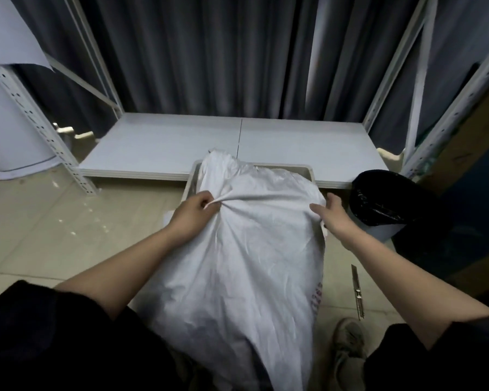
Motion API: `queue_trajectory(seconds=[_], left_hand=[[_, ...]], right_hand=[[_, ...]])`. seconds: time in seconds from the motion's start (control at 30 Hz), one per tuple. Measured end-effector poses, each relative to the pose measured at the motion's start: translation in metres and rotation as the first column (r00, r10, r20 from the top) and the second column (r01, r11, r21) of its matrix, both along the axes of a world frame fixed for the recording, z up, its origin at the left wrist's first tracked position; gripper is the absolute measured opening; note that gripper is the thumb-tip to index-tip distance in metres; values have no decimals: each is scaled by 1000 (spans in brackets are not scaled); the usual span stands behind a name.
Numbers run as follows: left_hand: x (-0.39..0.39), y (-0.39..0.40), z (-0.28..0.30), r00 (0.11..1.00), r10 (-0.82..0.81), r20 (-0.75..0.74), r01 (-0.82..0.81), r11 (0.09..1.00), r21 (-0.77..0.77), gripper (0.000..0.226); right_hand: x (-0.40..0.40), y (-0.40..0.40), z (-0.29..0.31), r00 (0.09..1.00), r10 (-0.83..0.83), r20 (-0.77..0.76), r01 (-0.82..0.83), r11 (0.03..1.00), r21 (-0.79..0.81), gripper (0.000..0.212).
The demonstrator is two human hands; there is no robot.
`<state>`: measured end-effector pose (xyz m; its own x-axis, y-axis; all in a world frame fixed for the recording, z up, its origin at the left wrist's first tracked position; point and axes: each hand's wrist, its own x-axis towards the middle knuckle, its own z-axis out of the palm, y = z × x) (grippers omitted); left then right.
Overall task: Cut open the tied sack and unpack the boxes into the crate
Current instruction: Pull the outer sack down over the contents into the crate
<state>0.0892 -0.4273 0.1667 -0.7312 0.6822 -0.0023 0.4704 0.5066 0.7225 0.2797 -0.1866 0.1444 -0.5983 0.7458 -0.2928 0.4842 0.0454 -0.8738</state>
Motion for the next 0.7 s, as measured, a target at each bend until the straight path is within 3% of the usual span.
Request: queue_trajectory(seconds=[0.07, 0.1, 0.17, 0.27, 0.33, 0.43, 0.5, 0.57, 0.63, 0.7], left_hand=[[-9, 27, 14, 998, 45, 35, -45, 999, 13, 27], [-15, 39, 19, 997, 68, 41, -68, 998, 3, 24], [-27, 56, 28, 991, 118, 57, -115, 992, -45, 21], [-41, 72, 37, 981, 177, 77, -167, 978, -122, 30], [-47, 81, 42, 975, 208, 78, -193, 967, -164, 31], [-54, 91, 47, 975, 211, 70, -192, 958, -213, 22], [-56, 94, 51, 984, 176, -12, -173, 951, -255, 22], [-58, 97, 58, 989, 116, -89, -135, 958, -252, 29], [-58, 98, 69, 996, 39, -75, -54, 975, -217, 34], [-56, 94, 84, 995, -50, -86, 32, 978, -208, 43]], right_hand=[[1, -13, 28, 986, 76, 149, -121, 941, 317, 62], [1, -24, 45, 970, 145, 195, -212, 898, 386, 56], [4, -50, 82, 903, 325, 282, -412, 843, 347, 41], [21, -106, 128, 650, 535, 539, -735, 622, 269, 54], [33, -139, 129, 538, 472, 698, -835, 413, 365, 63], [35, -153, 104, 613, 315, 725, -784, 131, 606, 36], [29, -142, 105, 704, 324, 632, -696, 138, 705, 21], [21, -126, 114, 732, 344, 588, -673, 233, 702, 23], [10, -106, 125, 802, 281, 527, -590, 236, 773, 27], [-6, -81, 140, 876, 223, 428, -480, 299, 825, 26]])
